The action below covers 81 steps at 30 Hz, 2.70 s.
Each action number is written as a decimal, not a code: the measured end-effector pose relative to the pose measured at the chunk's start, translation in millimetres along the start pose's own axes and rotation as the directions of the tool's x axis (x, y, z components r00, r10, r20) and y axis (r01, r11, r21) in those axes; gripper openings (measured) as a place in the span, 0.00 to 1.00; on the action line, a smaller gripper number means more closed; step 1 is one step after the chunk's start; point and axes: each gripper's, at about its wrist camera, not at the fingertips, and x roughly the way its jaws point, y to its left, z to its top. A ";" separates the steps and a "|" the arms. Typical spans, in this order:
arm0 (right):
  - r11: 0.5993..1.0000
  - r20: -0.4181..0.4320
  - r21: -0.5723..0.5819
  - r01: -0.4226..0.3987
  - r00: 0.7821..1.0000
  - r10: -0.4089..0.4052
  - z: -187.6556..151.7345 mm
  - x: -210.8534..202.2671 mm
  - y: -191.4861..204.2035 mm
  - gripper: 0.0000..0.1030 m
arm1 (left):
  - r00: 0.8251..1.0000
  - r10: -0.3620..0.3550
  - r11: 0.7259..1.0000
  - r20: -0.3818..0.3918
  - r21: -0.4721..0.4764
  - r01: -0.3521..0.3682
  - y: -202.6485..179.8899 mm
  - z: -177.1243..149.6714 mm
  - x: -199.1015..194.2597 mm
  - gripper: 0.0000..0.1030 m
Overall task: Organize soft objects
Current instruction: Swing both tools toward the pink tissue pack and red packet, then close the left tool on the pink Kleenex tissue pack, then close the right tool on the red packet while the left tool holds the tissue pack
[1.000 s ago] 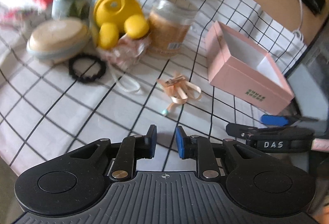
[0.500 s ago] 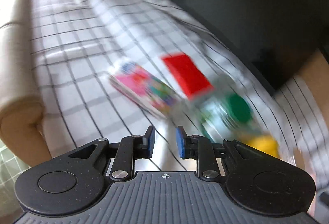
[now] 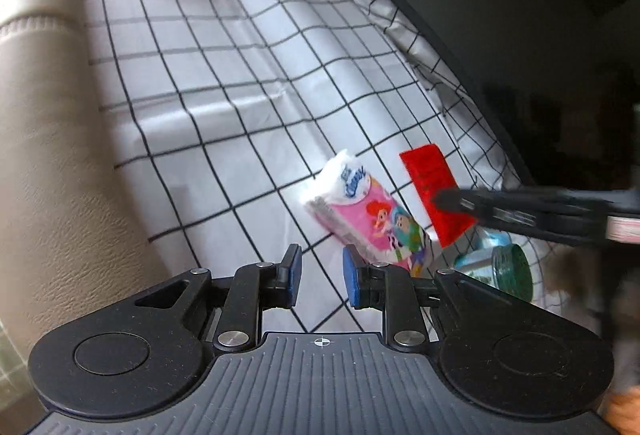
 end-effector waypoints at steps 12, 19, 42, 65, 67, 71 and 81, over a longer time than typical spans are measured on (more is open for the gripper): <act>0.977 0.023 0.107 -0.183 0.983 0.182 -56.2 -41.1 1.7 0.21 | 1.000 0.009 0.997 0.030 0.076 -0.011 -21.5 39.0 36.2 0.25; 0.991 0.183 0.117 -0.060 0.982 0.038 -113.9 -104.0 -30.8 0.61 | 0.978 0.160 0.876 0.136 0.437 -0.205 -81.6 0.5 17.3 0.25; 0.991 0.223 0.098 -0.089 0.973 0.065 -183.7 -113.2 -38.9 0.66 | 0.934 0.328 0.822 0.144 0.443 -0.357 -97.7 -24.4 68.5 0.64; 0.970 -0.207 0.171 -0.174 0.956 0.208 -2.7 26.5 -31.9 0.85 | 0.985 0.043 0.953 0.166 0.290 -0.090 -28.4 18.3 -32.8 0.54; 0.963 -0.157 0.146 -0.226 0.956 0.249 0.6 13.6 -28.6 0.85 | 0.983 0.041 0.959 0.176 0.268 -0.088 -20.2 21.9 -36.7 0.54; 0.986 -0.092 0.014 -0.164 0.982 0.165 2.1 -0.1 -9.3 0.85 | 0.983 0.047 0.967 0.175 0.238 -0.089 -7.7 26.2 -40.5 0.54; 0.976 -0.160 -0.137 -0.169 0.976 0.147 2.7 43.3 19.4 0.86 | 0.989 0.014 0.971 0.146 0.234 -0.048 1.1 20.6 -39.4 0.54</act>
